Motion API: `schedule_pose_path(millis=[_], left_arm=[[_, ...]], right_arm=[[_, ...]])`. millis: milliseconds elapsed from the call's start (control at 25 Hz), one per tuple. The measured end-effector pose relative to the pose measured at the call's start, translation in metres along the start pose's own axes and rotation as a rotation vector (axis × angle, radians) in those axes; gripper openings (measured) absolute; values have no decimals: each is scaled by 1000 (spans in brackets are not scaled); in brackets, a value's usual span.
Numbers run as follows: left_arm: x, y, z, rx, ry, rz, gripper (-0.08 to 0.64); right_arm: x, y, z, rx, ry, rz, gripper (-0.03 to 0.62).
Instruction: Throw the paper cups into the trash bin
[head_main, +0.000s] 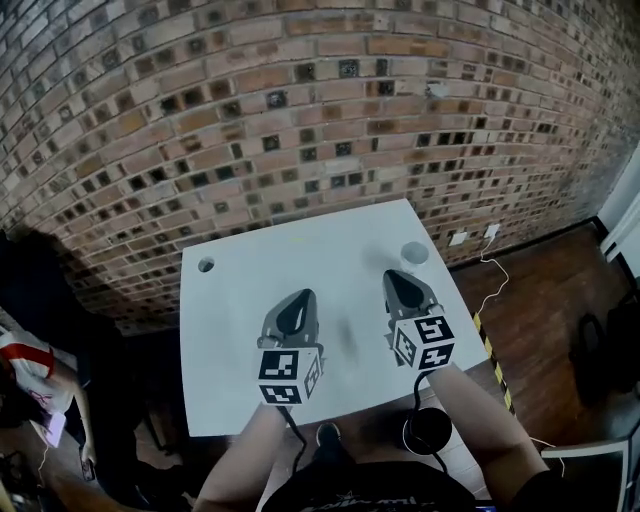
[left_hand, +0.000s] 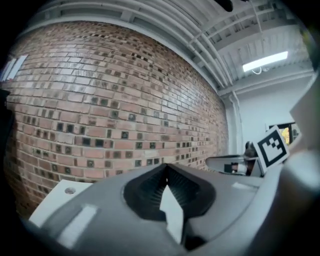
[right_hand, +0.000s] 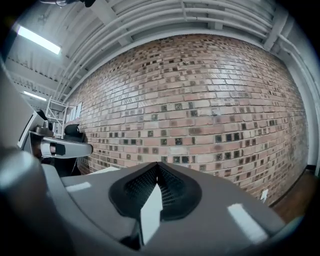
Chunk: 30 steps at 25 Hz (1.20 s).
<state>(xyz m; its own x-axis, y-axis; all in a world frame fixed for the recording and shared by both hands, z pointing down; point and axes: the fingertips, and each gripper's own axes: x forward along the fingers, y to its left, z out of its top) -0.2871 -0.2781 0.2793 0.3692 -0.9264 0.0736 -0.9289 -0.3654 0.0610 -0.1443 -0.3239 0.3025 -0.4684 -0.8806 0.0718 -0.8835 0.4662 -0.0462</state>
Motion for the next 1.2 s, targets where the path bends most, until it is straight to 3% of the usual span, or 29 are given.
schedule_pose_path(millis=[360, 760, 1200], left_arm=[[39, 20, -22, -45, 43, -99, 5], [75, -11, -45, -73, 82, -196, 5], [143, -53, -62, -63, 121, -207, 5]], right_arm=[[18, -5, -25, 7, 66, -103, 8], [13, -50, -50, 15, 114, -195, 8], [14, -108, -83, 56, 163, -213, 23]])
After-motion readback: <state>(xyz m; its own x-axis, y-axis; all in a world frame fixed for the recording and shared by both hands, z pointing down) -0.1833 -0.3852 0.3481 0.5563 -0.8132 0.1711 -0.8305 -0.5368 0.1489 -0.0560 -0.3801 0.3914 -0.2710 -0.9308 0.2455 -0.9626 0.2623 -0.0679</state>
